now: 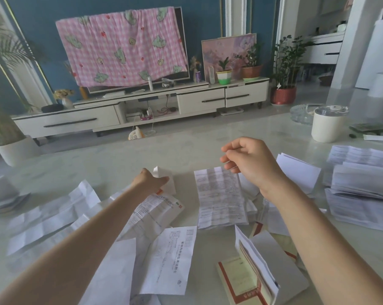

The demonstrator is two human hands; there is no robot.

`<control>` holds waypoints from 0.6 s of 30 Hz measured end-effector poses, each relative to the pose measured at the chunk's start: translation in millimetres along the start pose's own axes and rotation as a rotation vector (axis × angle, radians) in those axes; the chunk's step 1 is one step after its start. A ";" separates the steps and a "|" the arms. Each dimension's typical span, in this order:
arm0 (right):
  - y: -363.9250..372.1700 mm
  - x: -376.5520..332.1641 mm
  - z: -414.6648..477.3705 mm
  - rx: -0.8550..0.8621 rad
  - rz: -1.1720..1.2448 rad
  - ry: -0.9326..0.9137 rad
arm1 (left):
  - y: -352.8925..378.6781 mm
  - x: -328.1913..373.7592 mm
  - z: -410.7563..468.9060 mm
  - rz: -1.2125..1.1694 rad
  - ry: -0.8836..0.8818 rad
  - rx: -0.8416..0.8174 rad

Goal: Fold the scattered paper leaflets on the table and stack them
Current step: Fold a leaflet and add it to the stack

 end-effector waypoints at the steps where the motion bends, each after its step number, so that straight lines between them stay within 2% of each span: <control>1: 2.1 -0.5 0.1 -0.010 -0.009 -0.003 | 1.3 -1.9 3.4 -0.009 -0.026 0.000; 3: 4.0 0.6 -0.1 -0.028 -0.026 -0.002 | 3.3 -2.0 8.7 0.058 -0.019 0.027; 5: 4.5 3.2 -0.6 -0.039 -0.031 0.005 | 3.9 0.3 10.3 0.029 0.010 0.068; 9: 2.1 6.5 -1.0 -0.045 -0.025 0.009 | -9.7 22.6 -1.3 -0.253 0.144 0.158; 13: 5.1 4.5 -1.0 -0.059 -0.032 0.002 | -59.2 62.6 -31.6 -0.391 0.342 0.365; 15: 7.8 -0.9 -3.0 -0.066 -0.023 -0.021 | -75.8 77.3 -45.0 -0.533 0.390 0.333; 18: 18.3 -16.1 -9.7 -0.124 0.010 -0.079 | -82.9 96.6 -68.8 -0.791 0.410 0.094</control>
Point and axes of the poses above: each hand's wrist, its own z-axis towards the middle knuckle, its own y-axis out of the palm, x = y × z, the point moved 9 cm from there along z, towards the middle knuckle, and after that the axes turned 4 degrees about -z, right-handed, at the moved point
